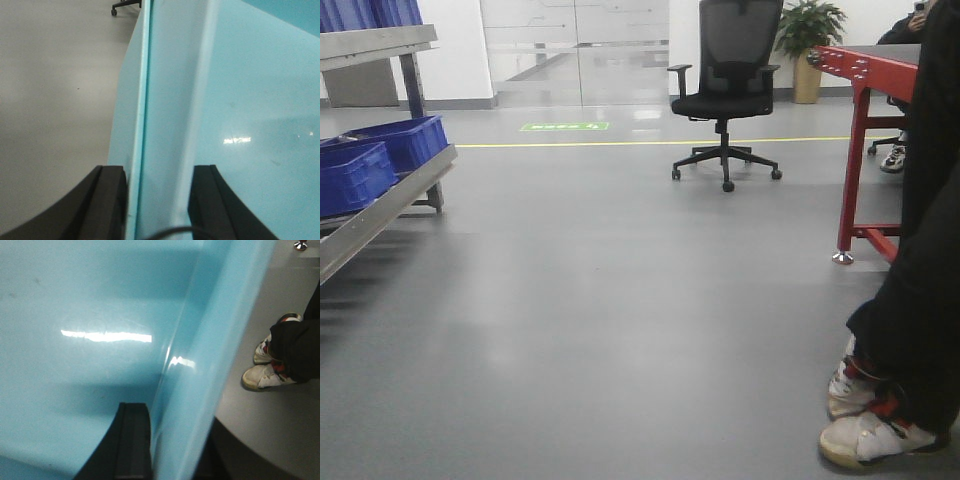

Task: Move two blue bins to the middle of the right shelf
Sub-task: 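Drive the base past the person alongside the dark blue bin shelf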

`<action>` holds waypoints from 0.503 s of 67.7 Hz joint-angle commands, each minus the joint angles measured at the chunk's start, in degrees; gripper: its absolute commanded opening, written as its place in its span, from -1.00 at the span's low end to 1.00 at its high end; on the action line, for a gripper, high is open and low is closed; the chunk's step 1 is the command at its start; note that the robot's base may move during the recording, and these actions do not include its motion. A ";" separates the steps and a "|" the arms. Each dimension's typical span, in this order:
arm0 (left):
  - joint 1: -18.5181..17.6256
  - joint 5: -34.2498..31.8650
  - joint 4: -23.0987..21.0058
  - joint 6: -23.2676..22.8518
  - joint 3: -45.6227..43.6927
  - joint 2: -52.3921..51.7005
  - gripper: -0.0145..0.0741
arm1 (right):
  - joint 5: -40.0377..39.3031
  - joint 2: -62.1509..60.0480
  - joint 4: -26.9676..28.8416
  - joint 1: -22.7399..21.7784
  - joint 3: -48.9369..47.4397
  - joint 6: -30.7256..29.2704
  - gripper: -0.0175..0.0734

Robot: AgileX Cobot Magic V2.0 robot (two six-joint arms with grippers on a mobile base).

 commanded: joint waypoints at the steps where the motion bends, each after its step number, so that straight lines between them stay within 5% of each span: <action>1: -0.71 -4.36 -3.12 1.53 -1.01 -1.41 -0.92 | -5.90 -0.67 1.75 0.34 -0.79 -1.02 -0.95; 34: -0.71 -4.36 -3.12 1.53 -1.01 -1.41 -0.92 | -5.90 -0.67 1.75 0.34 -0.79 -1.02 -0.95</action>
